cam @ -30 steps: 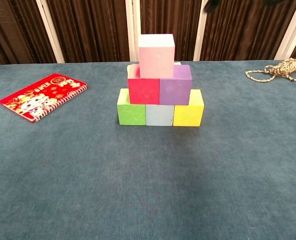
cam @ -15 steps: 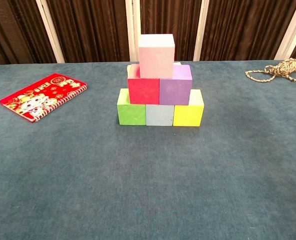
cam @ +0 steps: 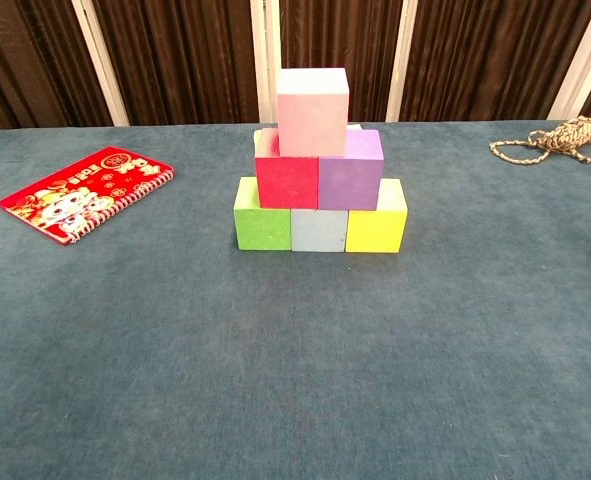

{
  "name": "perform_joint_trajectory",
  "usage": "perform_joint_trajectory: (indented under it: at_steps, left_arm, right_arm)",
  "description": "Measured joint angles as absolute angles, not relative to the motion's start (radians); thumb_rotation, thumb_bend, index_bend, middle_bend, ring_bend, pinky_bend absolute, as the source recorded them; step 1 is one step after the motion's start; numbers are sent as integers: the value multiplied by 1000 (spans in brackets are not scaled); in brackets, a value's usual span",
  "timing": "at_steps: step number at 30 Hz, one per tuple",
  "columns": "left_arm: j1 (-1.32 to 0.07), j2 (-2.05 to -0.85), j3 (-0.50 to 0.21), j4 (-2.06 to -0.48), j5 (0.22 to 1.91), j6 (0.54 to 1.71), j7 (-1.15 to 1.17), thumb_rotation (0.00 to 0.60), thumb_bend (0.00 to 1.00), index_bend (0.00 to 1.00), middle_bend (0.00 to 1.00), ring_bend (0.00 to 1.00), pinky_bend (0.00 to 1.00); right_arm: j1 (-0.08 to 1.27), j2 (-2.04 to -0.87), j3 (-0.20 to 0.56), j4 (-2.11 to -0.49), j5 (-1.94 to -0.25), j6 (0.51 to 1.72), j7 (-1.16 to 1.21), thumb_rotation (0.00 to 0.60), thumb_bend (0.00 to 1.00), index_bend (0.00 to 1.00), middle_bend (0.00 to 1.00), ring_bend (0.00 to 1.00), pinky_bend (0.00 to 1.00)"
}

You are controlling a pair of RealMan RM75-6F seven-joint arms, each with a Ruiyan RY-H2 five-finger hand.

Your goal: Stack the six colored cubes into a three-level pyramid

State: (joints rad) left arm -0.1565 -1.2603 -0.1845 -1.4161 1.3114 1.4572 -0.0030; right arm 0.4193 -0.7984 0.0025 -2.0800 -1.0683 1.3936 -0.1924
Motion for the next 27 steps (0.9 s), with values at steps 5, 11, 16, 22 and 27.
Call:
perform_joint_trajectory:
  at_steps: [5,11,16,22,27]
  left_arm:
    - [-149,-1229,-170,-1490,1307,1450,58,600,255,205,44,0,0]
    - [-132,-1200,-160,-1548,1291,1455,86,600,253,190,39,0,0]
    - [-127,-1178,-160,-1609,1245,1442,146,600,253,188,36,0,0]
    - [-130,-1185,-156,-1606,1255,1436,143,600,253,187,35,0,0]
    - [-132,-1198,-146,-1598,1291,1453,150,600,253,187,35,0,0]
  right_arm:
    - [307,-973,-48,-1905,-1216,1488,-152,600,325,53,34,0,0]
    - [220,-1124,-44,-1726,-1289,1581,-135,600,325,53,34,0,0]
    - [188,-1167,-27,-1670,-1301,1587,-128,600,324,53,34,0,0]
    - [175,-1168,-14,-1677,-1314,1572,-148,600,325,53,34,0,0]
    - [164,-1166,-7,-1692,-1325,1556,-154,600,325,53,34,0,0]
